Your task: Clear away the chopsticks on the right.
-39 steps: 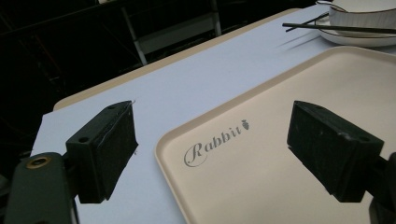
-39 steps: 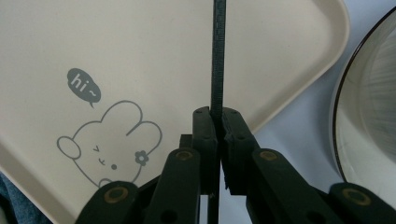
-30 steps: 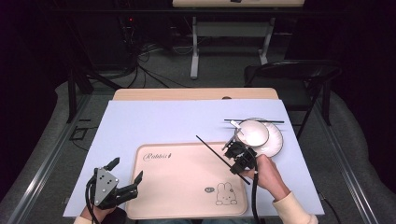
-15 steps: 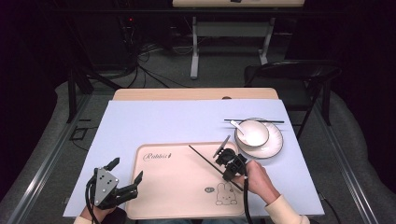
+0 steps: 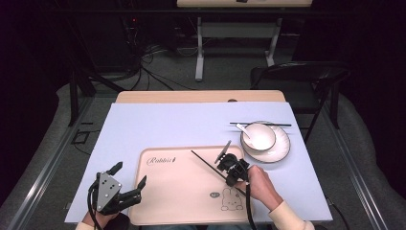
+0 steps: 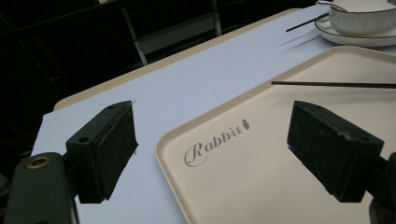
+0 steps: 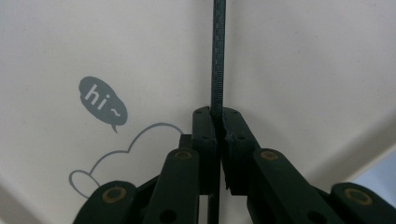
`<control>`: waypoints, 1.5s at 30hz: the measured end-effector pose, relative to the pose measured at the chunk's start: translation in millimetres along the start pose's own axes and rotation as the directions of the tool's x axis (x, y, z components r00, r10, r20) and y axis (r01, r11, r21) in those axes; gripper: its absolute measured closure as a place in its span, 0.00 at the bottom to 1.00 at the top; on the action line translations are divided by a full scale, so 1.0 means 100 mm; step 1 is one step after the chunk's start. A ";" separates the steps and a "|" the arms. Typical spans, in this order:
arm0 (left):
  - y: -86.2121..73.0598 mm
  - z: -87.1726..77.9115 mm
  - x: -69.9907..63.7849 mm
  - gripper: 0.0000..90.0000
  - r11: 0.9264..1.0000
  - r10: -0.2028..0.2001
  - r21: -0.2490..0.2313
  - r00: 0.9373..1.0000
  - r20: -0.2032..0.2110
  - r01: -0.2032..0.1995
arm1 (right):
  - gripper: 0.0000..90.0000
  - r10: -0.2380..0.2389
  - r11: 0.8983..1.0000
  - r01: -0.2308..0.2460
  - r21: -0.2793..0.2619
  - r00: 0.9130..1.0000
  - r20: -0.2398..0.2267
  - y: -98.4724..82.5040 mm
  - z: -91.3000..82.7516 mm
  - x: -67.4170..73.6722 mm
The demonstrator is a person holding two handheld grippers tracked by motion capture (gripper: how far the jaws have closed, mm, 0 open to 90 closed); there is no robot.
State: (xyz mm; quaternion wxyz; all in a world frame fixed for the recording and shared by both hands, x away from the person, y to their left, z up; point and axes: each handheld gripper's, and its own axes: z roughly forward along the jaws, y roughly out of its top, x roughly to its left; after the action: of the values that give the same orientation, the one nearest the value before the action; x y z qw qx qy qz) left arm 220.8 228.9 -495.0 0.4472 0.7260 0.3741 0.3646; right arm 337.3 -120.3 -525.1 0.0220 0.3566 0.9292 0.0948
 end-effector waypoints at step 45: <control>0.01 0.02 -0.02 0.17 1.000 0.011 0.012 1.000 0.004 -0.011 | 0.00 0.027 0.963 0.009 -0.270 0.991 0.129 -0.80 -1.11 -1.05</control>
State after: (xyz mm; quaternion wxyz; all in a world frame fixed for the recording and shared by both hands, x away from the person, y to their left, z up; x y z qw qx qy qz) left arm 221.5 226.6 -495.0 0.4417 0.7312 0.3716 0.3635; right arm 350.8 -266.1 -434.3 0.1312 0.3598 0.9025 0.1969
